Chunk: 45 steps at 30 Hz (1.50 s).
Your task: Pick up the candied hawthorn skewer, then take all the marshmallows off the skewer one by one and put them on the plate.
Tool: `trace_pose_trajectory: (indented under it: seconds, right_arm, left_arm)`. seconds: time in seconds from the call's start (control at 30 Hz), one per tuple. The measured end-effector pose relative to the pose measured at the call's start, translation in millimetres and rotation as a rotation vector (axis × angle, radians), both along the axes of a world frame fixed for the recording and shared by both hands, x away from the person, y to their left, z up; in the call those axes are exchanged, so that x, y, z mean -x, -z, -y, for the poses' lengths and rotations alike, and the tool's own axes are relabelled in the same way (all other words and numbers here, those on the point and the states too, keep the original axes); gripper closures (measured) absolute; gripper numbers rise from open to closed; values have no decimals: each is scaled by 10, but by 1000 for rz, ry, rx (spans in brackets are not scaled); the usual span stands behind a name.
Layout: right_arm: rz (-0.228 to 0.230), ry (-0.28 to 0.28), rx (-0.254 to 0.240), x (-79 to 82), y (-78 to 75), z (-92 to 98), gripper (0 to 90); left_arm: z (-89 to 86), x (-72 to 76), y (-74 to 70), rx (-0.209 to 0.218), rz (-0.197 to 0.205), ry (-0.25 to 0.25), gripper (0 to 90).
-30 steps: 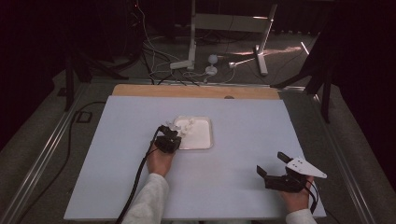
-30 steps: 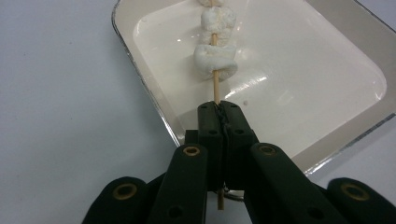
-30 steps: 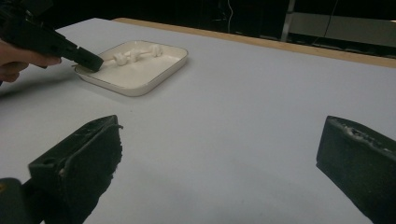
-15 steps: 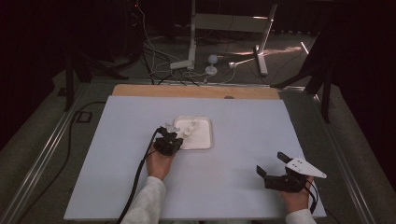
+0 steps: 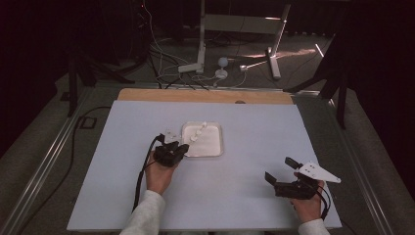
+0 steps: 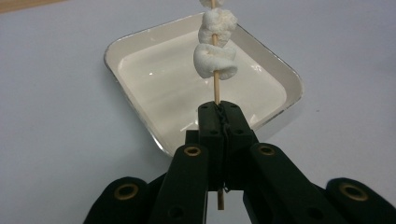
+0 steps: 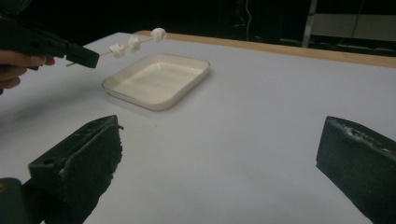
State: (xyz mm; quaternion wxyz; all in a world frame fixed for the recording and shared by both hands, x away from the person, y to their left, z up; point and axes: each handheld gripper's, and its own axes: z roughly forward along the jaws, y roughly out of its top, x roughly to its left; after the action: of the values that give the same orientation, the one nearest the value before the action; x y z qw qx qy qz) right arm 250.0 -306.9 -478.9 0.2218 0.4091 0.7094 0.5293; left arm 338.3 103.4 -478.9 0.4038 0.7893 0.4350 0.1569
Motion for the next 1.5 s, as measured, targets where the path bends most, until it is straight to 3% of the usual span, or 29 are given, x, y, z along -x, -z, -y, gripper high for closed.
trace_pose_trajectory:
  seconds: [0.5,0.87,1.27,1.5]
  right_arm:
    - [-14,-84,-6,-296,-226,-349,0]
    - [-36,-115,-14,-514,-352,-607,0]
    - [-68,-215,-4,-811,-558,-1071,0]
    - [-122,-256,-18,-993,-677,-1308,0]
  left_arm:
    - [-266,316,-87,48,97,24,898]
    - [-286,378,-120,64,144,42,897]
    - [-225,485,-152,50,189,90,897]
    - [-194,547,-177,56,220,126,898]
